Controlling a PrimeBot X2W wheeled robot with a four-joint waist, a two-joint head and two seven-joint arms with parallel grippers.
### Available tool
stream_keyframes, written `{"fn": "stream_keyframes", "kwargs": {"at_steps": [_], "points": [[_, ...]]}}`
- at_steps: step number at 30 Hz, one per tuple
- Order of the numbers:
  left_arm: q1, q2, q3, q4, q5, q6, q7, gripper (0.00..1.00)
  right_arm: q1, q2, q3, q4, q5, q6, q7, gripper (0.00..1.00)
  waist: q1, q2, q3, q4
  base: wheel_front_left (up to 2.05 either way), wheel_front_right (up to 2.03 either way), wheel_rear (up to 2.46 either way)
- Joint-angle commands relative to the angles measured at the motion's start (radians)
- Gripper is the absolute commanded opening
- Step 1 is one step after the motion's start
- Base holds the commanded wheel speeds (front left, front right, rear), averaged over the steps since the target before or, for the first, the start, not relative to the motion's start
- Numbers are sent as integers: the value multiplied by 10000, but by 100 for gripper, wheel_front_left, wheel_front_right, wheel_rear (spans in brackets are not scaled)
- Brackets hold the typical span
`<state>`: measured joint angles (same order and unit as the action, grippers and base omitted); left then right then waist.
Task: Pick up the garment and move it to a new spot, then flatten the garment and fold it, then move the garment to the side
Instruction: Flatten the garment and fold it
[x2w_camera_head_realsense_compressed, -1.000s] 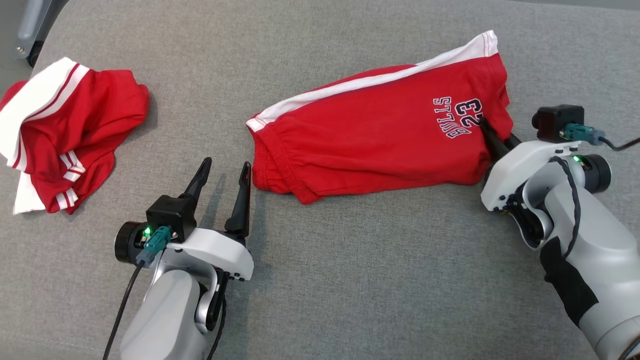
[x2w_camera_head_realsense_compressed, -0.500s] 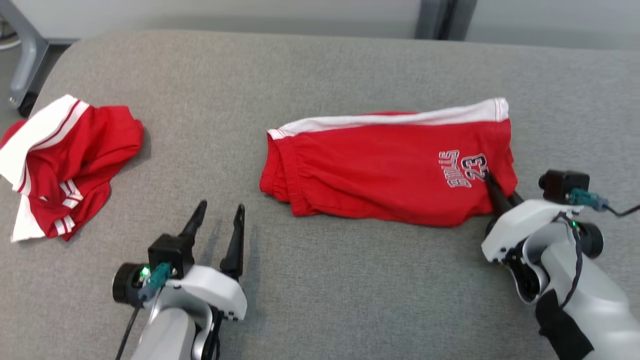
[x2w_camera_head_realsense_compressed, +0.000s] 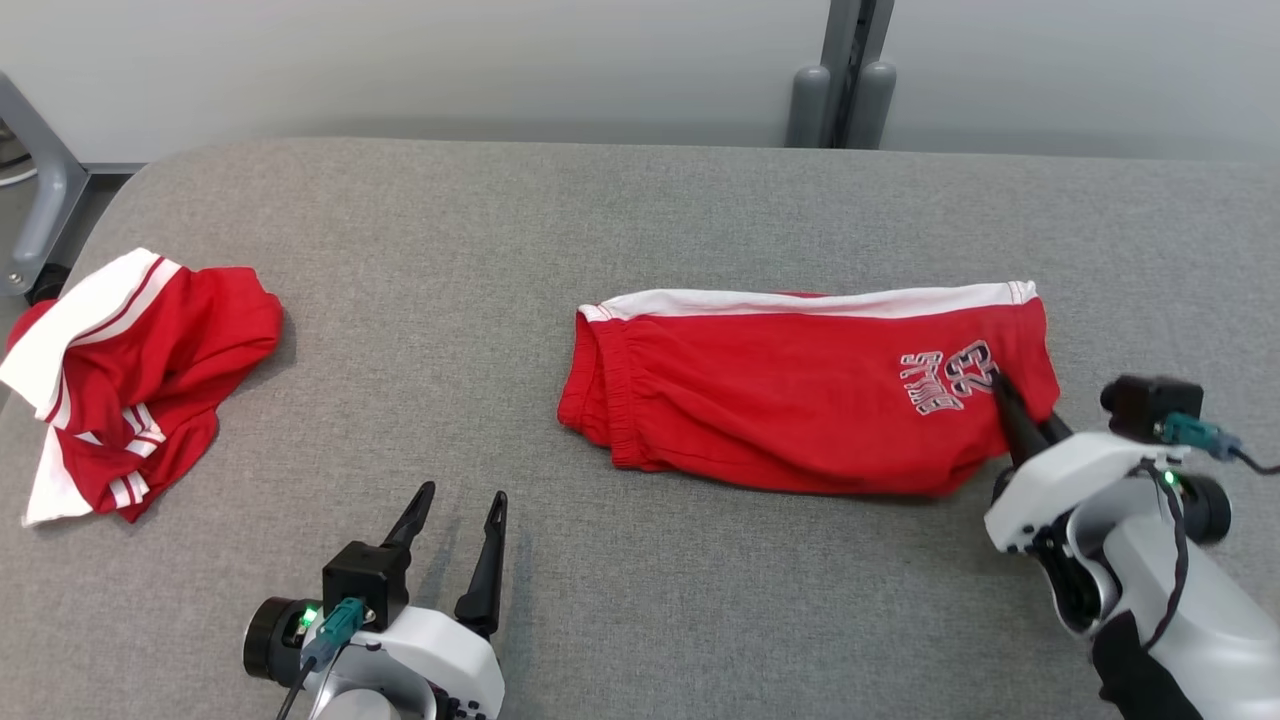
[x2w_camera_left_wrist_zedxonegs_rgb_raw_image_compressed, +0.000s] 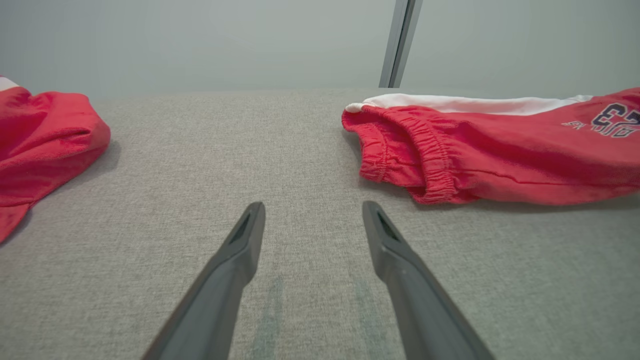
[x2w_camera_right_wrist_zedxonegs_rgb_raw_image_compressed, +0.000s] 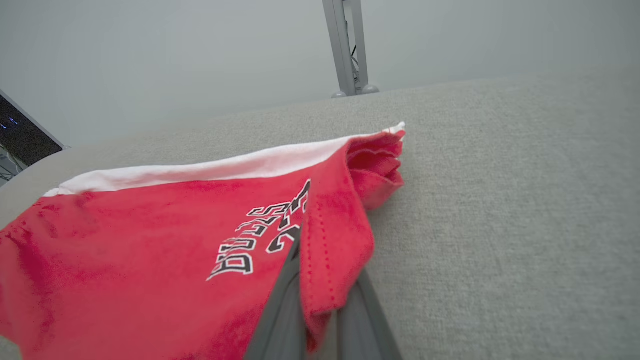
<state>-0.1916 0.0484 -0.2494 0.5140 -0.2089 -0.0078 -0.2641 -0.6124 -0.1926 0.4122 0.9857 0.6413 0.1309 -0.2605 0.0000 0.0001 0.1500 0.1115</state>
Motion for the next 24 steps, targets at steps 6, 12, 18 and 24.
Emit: {"fn": "stream_keyframes", "kwargs": {"at_steps": [6, 12, 18, 24], "points": [[-72, 47, -79, -20, 4, -43, -2, 100, -497, 260, 123, -989, -978, -2, -58, 0, 0, -1, 171, 175, 0, 0, 0], [-172, 47, -278, -4, -266, 11, -2, 100, -886, 880, 1246, -1726, -1476, -2, -56, 0, 0, -1, 276, 521, 0, 0, 0], [-301, 43, -483, -4, -464, 76, -2, 100, -1187, 1269, 2586, -1631, -1216, -2, 216, 0, 0, -1, 422, 952, 0, 0, 0], [-489, 43, -711, -42, -597, 151, -2, 100, -1228, 1409, 3574, -1547, -442, -2, 146, 100, 0, -1, 547, 1284, 0, 0, 0]]}}
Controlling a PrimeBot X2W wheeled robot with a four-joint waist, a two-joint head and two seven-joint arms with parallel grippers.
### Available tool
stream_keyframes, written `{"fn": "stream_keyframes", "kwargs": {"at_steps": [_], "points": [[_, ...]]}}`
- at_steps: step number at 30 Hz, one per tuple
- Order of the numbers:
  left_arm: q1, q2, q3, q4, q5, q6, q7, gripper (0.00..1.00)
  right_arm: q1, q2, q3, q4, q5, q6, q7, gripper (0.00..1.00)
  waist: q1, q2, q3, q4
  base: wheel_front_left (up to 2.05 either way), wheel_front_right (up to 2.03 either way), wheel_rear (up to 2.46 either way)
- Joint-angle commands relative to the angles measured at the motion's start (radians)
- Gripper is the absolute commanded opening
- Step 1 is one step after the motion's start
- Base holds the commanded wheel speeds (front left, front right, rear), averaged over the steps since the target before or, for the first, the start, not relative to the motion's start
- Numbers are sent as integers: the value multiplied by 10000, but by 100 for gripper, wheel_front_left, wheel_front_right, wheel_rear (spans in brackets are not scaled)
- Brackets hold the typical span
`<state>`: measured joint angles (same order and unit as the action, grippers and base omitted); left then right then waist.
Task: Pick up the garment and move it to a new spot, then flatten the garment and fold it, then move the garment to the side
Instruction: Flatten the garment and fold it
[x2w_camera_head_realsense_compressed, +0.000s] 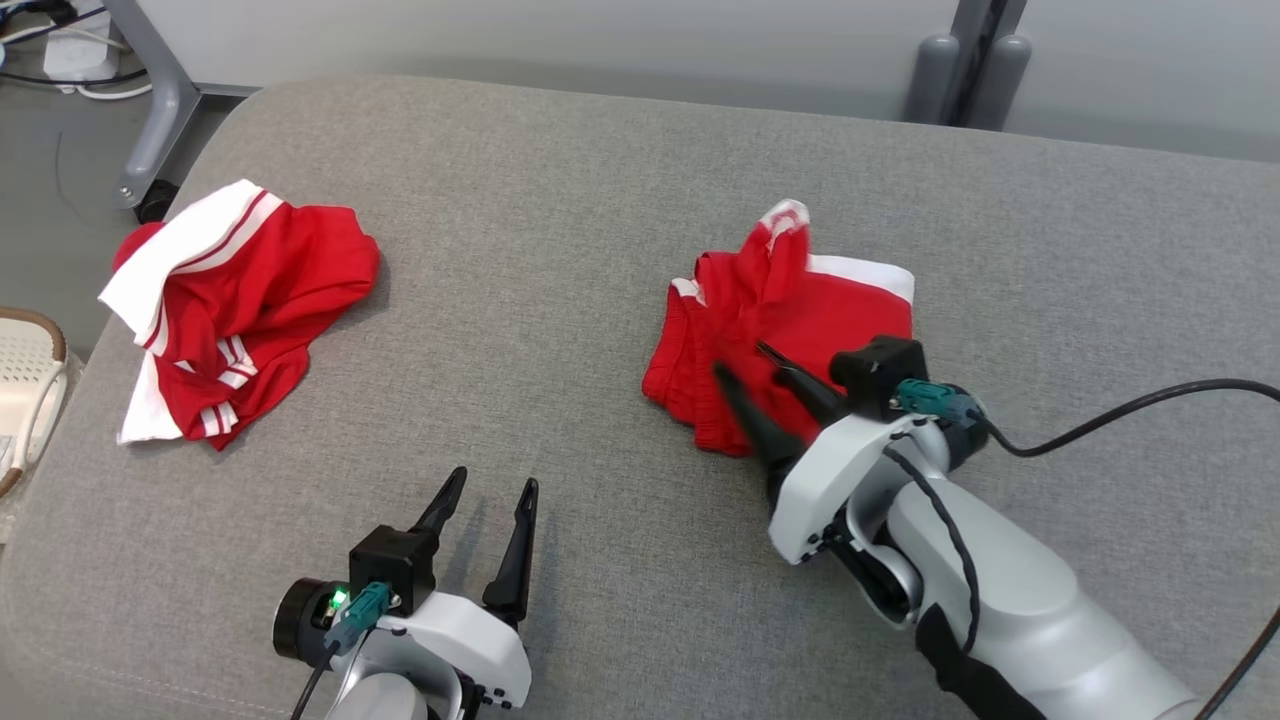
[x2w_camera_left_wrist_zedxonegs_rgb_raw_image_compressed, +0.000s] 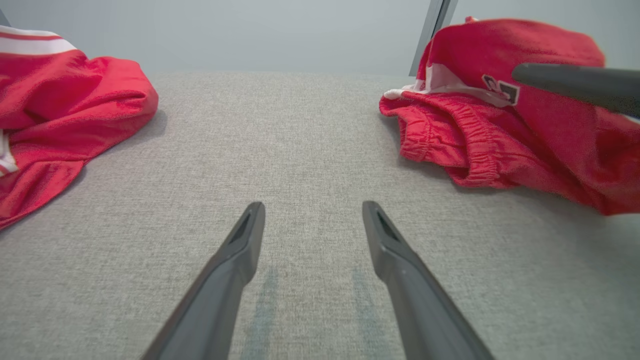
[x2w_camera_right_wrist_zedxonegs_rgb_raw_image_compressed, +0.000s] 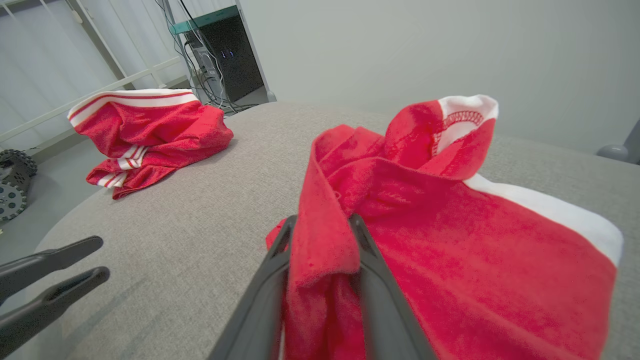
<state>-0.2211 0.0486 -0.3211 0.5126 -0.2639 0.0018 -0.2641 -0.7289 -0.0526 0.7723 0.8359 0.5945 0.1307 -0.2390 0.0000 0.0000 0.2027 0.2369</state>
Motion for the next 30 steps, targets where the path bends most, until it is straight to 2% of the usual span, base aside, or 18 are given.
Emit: {"fn": "stream_keyframes", "kwargs": {"at_steps": [1, 6, 9, 14, 21, 22, 25, 30], "points": [[-196, 42, -22, -28, -59, 75, -2, 100, -33, 10, 159, -188, 224, 0, -98, 100, 0, 0, 26, 56, 0, 0, 0], [-189, 44, 39, -48, -75, 188, -2, 100, -79, -39, 697, -497, 803, -2, -225, 100, 0, 0, -20, -61, 0, 0, 0], [-151, 42, 190, -74, 5, 244, -2, 100, -163, -35, 235, -242, 646, 0, -271, 100, 0, 0, -71, -286, 0, 0, 0], [-72, 47, 520, -190, 178, 288, -1, 100, 491, -201, -1986, -488, -646, 0, -268, 100, 0, 0, -152, -743, 0, 0, 0], [40, 45, 943, -404, 505, 309, -1, 100, 2137, -237, -5251, -1590, -2817, 0, -269, 100, 0, 0, -252, -1254, 0, 0, 0], [40, 45, 943, -404, 505, 309, -1, 100, 2137, -237, -5251, -1590, -2817, 0, -269, 100, 0, 0, -252, -1254, 0, 0, 0], [102, 45, 1176, -502, 712, 277, -1, 100, 2990, -120, -6554, -2227, -3639, 0, -271, 100, 0, 0, -351, -1443, 0, 0, 0], [318, 42, 1433, -618, 917, 286, -1, 100, 3895, -17, -7458, -2721, -4249, 0, -272, 100, 0, 0, -583, -1579, 0, 0, 0]]}}
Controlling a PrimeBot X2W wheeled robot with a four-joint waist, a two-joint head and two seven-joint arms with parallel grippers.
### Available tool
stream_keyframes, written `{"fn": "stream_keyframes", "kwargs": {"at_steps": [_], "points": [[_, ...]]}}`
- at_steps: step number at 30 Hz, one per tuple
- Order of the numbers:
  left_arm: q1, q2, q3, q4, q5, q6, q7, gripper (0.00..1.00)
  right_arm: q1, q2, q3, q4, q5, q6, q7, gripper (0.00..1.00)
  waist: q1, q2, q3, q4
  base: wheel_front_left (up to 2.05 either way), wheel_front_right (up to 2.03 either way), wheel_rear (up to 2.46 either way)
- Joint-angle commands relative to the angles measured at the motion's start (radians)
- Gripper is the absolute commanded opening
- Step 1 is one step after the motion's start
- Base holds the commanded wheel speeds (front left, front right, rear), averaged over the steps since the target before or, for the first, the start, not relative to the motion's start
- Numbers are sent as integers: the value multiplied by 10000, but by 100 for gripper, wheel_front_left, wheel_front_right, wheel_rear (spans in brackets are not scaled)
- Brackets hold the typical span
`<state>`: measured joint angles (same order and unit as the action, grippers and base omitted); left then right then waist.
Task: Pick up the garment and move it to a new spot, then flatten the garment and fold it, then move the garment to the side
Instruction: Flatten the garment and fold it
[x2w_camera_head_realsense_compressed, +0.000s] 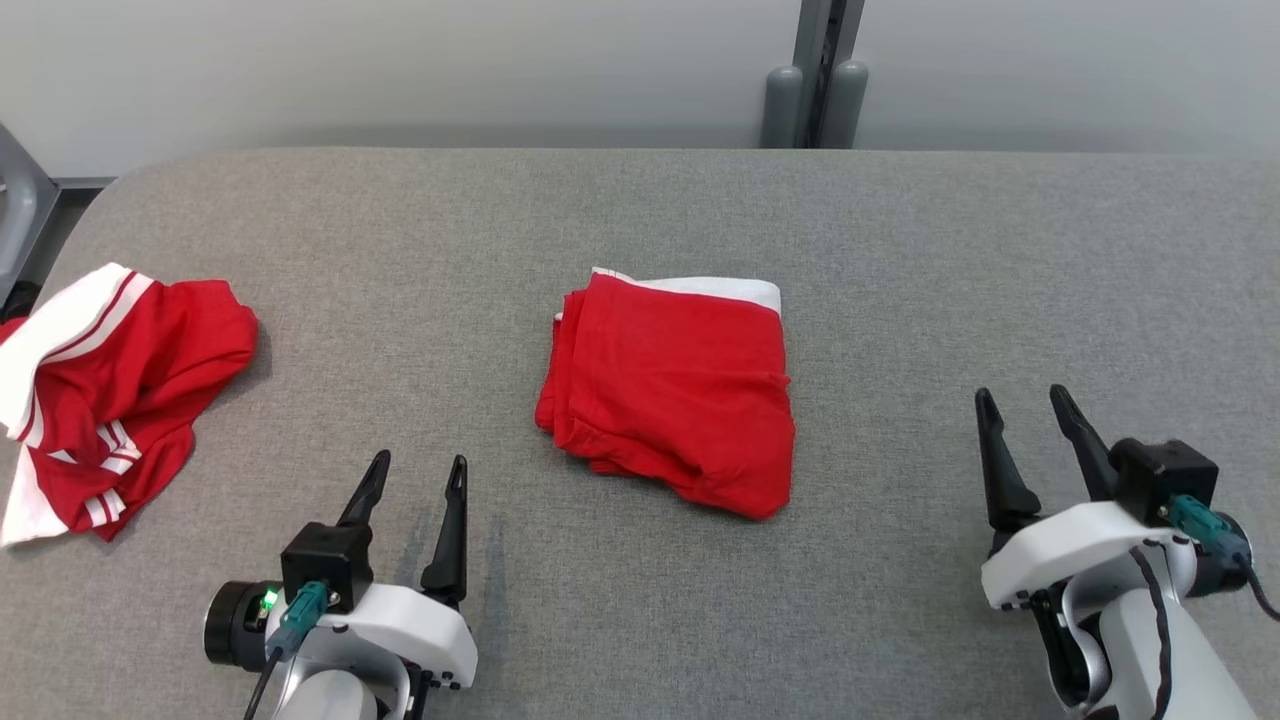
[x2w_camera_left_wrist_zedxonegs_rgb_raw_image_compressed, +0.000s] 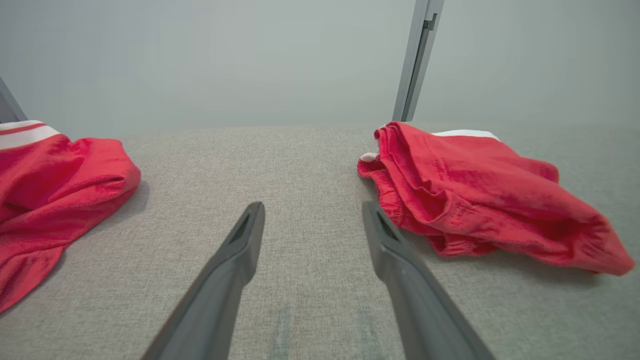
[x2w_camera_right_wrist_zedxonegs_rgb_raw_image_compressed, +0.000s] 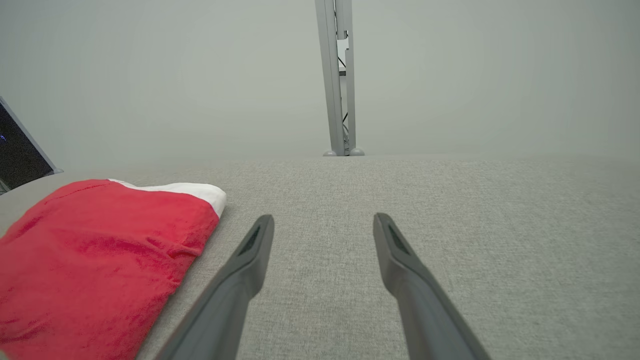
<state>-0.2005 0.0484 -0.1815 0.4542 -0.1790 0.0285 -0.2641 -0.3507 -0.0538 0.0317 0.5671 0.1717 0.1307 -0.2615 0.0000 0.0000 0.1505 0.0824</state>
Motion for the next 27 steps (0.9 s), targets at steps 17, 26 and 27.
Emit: {"fn": "stream_keyframes", "kwargs": {"at_steps": [17, 26, 27], "points": [[1282, 44, 945, -332, 492, 40, -1, 100, 1991, 4, 5, -710, 455, 0, -48, 100, 0, 0, -1161, -404, 0, 0, 0], [1766, 44, 1168, -457, 646, 34, -1, 100, 2322, 4, -5, -851, 462, 0, -49, 100, 0, 0, -1466, -487, 0, 0, 0], [1782, 44, 1181, -475, 641, 44, -1, 100, 2352, 4, -1, -856, 480, 0, -49, 100, 0, 0, -1487, -492, 0, 0, 0]]}}
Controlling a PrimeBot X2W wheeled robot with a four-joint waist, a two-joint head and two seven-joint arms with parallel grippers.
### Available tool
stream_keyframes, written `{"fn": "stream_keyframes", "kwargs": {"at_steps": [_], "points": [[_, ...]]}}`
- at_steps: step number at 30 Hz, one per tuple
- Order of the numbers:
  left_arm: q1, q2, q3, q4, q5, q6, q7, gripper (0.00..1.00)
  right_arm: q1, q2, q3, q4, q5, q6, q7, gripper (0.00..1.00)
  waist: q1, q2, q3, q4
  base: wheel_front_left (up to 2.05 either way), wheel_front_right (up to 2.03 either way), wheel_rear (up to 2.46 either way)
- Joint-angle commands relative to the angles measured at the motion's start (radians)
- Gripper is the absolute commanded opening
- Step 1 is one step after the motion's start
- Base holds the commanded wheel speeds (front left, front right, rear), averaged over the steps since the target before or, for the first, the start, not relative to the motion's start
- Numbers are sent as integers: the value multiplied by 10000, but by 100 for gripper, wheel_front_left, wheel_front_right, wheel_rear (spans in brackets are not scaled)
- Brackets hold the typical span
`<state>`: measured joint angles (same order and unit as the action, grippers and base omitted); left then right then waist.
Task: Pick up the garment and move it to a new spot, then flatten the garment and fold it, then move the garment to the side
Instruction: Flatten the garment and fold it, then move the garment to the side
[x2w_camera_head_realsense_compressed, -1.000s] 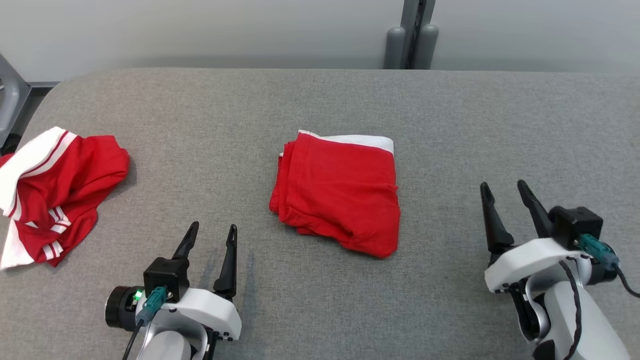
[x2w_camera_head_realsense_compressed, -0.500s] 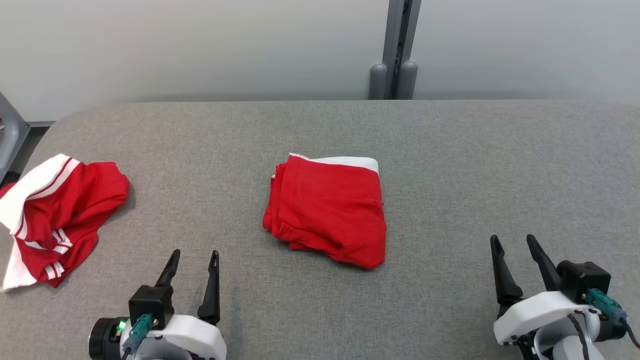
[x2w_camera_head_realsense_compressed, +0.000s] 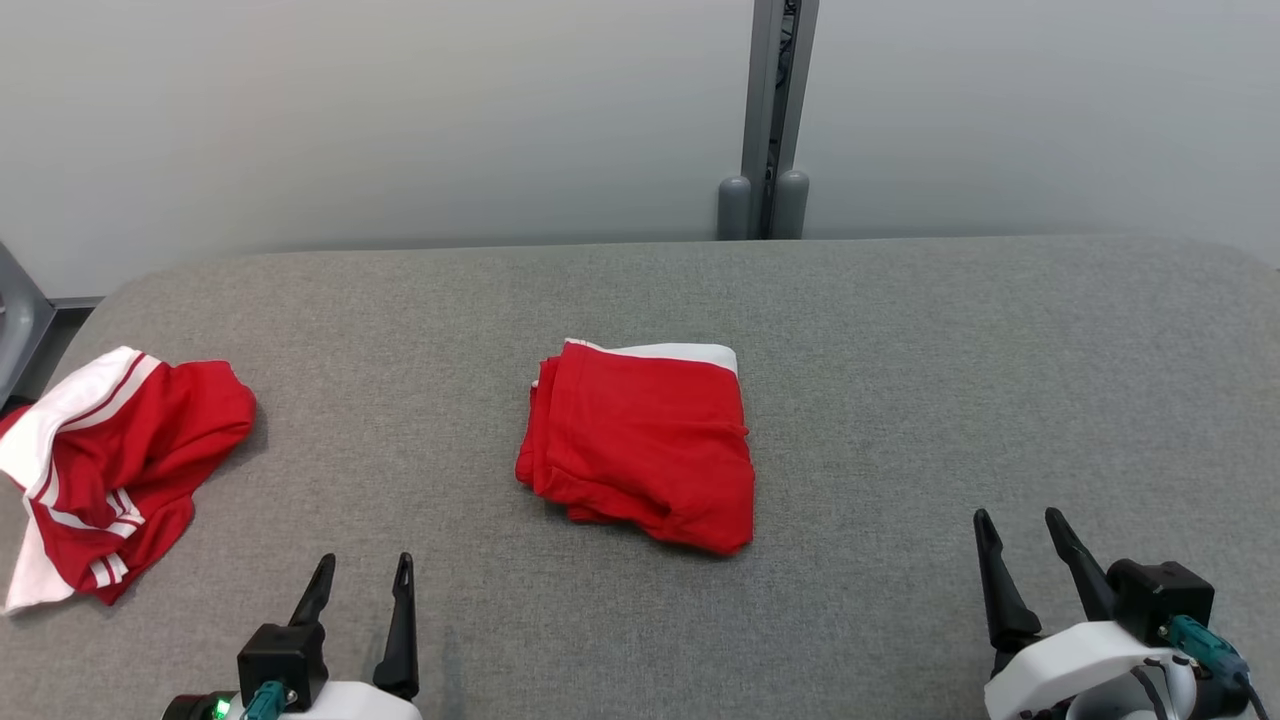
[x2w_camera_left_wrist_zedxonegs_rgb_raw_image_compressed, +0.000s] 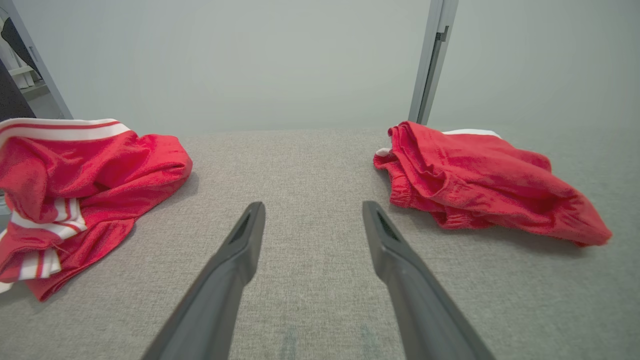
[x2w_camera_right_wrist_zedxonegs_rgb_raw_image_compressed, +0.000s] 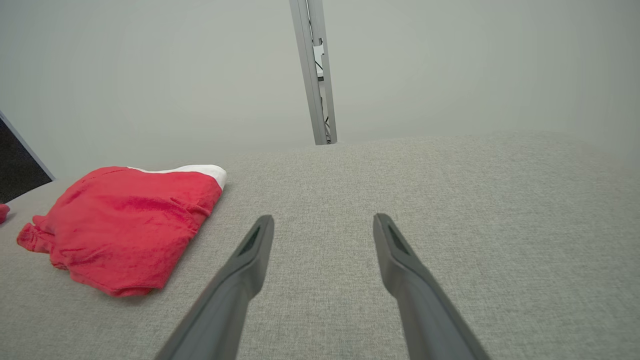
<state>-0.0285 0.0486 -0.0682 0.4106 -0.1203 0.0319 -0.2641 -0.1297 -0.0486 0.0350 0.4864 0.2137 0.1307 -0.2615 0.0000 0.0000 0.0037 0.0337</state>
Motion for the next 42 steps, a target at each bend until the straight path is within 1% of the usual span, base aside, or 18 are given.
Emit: {"fn": "stream_keyframes", "kwargs": {"at_steps": [1, 18, 24, 30, 33, 42], "points": [[80, 43, 60, -60, 57, 16, -1, 100, 162, -48, -29, -58, 74, 0, -49, 100, 0, 0, -40, -13, 0, 0, 0], [168, 43, -60, -321, 84, 59, -1, 100, 160, -47, 279, -10, 146, 0, -49, 100, 0, 0, 1, 39, 0, 0, 0], [-62, 43, -264, -440, 68, 46, -1, 100, -205, -47, 576, 2, 190, 0, -49, 100, 0, 0, 393, 225, 0, 0, 0], [-483, 44, -611, -423, -136, -17, -1, 100, -1135, -52, 1241, 362, 491, 0, -49, 100, 0, 0, 1205, 619, 0, 0, 0], [-689, 46, -829, -401, -225, -13, -1, 100, -1743, -52, 1659, 739, 650, 0, -48, 100, 0, 0, 1620, 858, 0, 0, 0], [-1296, 41, -1320, -370, -500, 80, -1, 100, -3789, -64, 2760, 2367, 1604, 0, -49, 100, 0, 0, 2493, 1512, 0, 0, 0]]}}
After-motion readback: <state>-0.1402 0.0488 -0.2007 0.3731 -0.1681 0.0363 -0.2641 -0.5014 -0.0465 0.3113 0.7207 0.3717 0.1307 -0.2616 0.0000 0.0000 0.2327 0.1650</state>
